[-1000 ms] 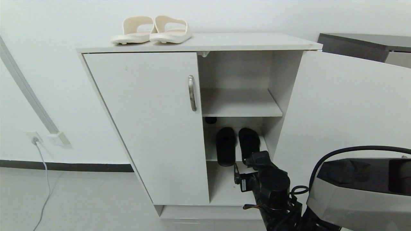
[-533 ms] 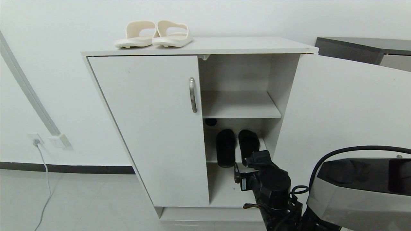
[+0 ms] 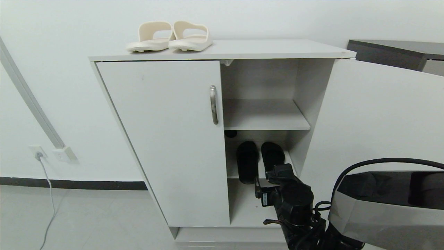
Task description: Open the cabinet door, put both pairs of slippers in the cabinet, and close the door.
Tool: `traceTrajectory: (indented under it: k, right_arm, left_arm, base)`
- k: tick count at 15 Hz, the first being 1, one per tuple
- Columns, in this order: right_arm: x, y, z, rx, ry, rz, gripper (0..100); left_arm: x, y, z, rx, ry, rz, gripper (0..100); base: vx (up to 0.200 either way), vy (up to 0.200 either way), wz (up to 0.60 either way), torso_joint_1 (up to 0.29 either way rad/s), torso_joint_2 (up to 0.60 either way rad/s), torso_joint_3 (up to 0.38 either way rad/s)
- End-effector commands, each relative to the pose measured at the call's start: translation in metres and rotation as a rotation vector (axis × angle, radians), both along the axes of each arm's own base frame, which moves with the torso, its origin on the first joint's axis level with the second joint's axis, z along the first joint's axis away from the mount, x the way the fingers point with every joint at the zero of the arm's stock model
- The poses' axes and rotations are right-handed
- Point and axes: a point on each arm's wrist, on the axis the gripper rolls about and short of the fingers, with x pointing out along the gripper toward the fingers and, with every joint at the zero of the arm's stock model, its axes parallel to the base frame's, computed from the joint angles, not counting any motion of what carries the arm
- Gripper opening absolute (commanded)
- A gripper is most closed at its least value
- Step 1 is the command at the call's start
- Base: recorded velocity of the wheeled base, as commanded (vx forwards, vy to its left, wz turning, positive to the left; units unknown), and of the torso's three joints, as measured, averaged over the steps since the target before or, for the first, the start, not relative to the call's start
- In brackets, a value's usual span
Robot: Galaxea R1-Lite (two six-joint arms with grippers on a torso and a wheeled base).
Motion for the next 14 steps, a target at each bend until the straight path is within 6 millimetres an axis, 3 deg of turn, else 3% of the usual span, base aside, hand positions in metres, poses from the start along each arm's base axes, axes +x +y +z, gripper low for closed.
traceTrajectory:
  k: [1,14]
  right_arm:
    - [0.0000,-0.0002,0.0004,0.003,-0.005,0.002,100]
    - [-0.0025,-0.0029,-0.0040,-0.012,-0.003,0.004,100]
  left_arm:
    - [0.0000,0.0000,0.0005,0.000,-0.001,-0.001,0]
    - [0.0000,0.0000,0.0005,0.001,-0.001,-0.001,0]
  base:
    - [0.000,0.200,0.00,0.007,0.00,0.002]
    - [0.000,0.200,0.00,0.002,0.00,0.001]
